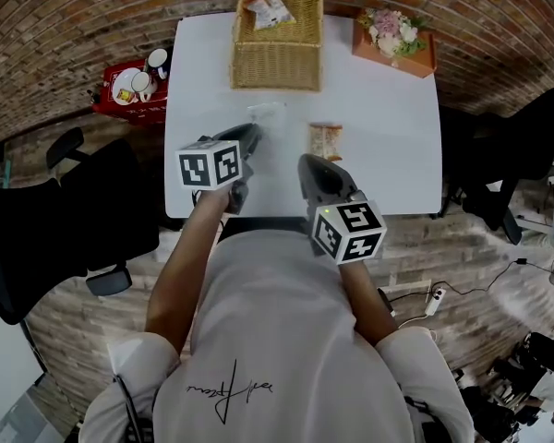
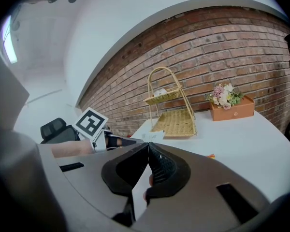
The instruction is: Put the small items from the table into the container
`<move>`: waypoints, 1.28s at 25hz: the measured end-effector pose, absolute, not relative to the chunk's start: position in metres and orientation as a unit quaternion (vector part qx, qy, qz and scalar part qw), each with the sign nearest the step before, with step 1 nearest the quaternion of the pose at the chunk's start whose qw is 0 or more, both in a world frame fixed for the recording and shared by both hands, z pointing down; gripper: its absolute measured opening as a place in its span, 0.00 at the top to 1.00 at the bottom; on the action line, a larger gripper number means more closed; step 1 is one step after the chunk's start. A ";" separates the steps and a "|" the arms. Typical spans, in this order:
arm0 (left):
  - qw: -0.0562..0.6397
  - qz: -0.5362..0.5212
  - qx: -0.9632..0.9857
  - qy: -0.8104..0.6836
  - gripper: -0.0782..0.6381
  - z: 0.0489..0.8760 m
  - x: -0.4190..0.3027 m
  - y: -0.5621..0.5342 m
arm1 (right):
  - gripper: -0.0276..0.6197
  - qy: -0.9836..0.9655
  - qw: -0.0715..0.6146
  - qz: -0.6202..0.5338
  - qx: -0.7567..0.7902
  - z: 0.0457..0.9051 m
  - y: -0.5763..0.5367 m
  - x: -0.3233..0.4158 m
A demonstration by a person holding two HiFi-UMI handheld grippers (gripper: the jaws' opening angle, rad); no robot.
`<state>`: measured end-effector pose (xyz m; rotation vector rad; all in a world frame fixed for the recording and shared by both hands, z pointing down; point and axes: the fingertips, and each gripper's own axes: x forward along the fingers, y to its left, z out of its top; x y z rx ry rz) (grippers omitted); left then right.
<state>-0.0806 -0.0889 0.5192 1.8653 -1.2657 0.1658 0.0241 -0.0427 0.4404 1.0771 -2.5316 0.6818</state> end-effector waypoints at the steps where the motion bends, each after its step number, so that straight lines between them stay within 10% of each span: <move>1: 0.424 0.066 0.747 -0.508 0.86 0.517 -0.083 -0.093 | 0.92 -0.882 0.153 0.238 0.376 0.441 -0.044 0.024; 32: 0.414 0.076 0.742 -0.522 0.86 0.512 -0.117 -0.167 | 0.92 -0.878 0.171 0.276 0.351 0.457 -0.069 0.002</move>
